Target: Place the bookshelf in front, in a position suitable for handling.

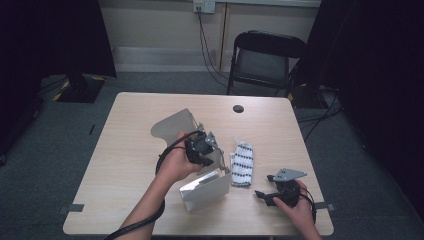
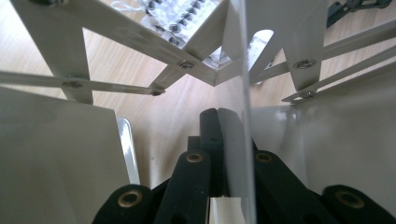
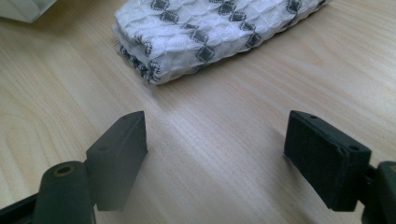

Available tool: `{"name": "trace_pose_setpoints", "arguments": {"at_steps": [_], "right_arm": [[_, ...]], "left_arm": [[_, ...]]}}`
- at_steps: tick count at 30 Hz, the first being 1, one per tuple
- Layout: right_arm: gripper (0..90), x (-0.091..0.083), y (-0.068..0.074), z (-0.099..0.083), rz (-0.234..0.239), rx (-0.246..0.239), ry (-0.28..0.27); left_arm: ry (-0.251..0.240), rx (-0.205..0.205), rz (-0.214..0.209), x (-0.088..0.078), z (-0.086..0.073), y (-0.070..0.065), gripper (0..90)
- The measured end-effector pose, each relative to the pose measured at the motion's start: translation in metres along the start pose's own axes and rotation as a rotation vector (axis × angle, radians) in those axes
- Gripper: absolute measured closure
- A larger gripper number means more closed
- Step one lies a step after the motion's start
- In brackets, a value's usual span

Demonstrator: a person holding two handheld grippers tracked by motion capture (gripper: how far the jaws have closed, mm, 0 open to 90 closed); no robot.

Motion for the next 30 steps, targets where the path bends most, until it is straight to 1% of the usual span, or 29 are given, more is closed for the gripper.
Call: {"name": "trace_pose_setpoints", "arguments": {"at_steps": [2, 6, 7, 9, 12, 13, 17, 18, 21, 23, 24, 26, 27, 30], "right_arm": [[20.6, 0.0, 0.0, 0.0, 0.0, 0.0, 0.0], [20.6, 0.0, 0.0, 0.0, 0.0, 0.0, 0.0], [20.6, 0.0, 0.0, 0.0, 0.0, 0.0, 0.0], [20.6, 0.0, 0.0, 0.0, 0.0, -0.001, 0.0], [20.6, 0.0, 0.0, 0.0, 0.0, -0.001, 0.0], [20.6, 0.0, 0.0, 0.0, 0.0, -0.001, 0.0], [20.6, 0.0, 0.0, 0.0, 0.001, -0.002, 0.0], [20.6, 0.0, 0.0, 0.0, 0.001, -0.002, 0.0], [20.6, 0.0, 0.0, 0.0, 0.001, -0.002, 0.0], [20.6, 0.0, 0.0, 0.0, 0.001, -0.003, 0.0], [20.6, 0.0, 0.0, 0.0, 0.001, -0.002, 0.0], [20.6, 0.0, 0.0, 0.0, 0.0, -0.003, 0.0], [20.5, 0.0, 0.0, 0.0, 0.001, -0.003, 0.0], [20.6, 0.0, 0.0, 0.0, 0.0, -0.003, 0.0]], "left_arm": [[0.018, 0.015, -0.001, 0.002, -0.001, -0.002, 89.9], [0.038, 0.018, 0.0, 0.007, -0.008, -0.003, 89.9], [0.037, 0.012, 0.001, 0.008, -0.009, -0.003, 89.9], [0.044, 0.02, 0.001, 0.009, -0.012, -0.002, 89.8], [0.042, 0.009, -0.009, 0.009, -0.016, -0.003, 89.6], [0.043, 0.015, -0.011, 0.009, -0.017, -0.003, 89.5], [0.009, 0.003, -0.014, 0.003, -0.02, -0.003, 89.0], [0.014, 0.014, -0.011, 0.001, -0.02, -0.002, 88.8], [0.01, 0.0, -0.018, -0.001, -0.021, -0.003, 88.9], [0.015, 0.002, -0.019, -0.002, -0.022, -0.003, 89.1], [0.009, -0.013, -0.024, -0.002, -0.022, -0.003, 89.3], [0.008, -0.02, -0.027, -0.002, -0.023, -0.003, 89.6], [0.021, -0.018, -0.029, -0.003, -0.023, -0.002, 89.7], [0.039, -0.023, -0.025, -0.006, -0.026, -0.001, 89.8]]}}
Point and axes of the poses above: each handheld gripper's, and its own axes: x roughly forward along the jaws, z roughly out of its top, y roughly to its left, the point moved 2 cm from there along x, roughly forward along the jaws, and after that the axes turned 4 degrees about y, right-handed, at the moved point
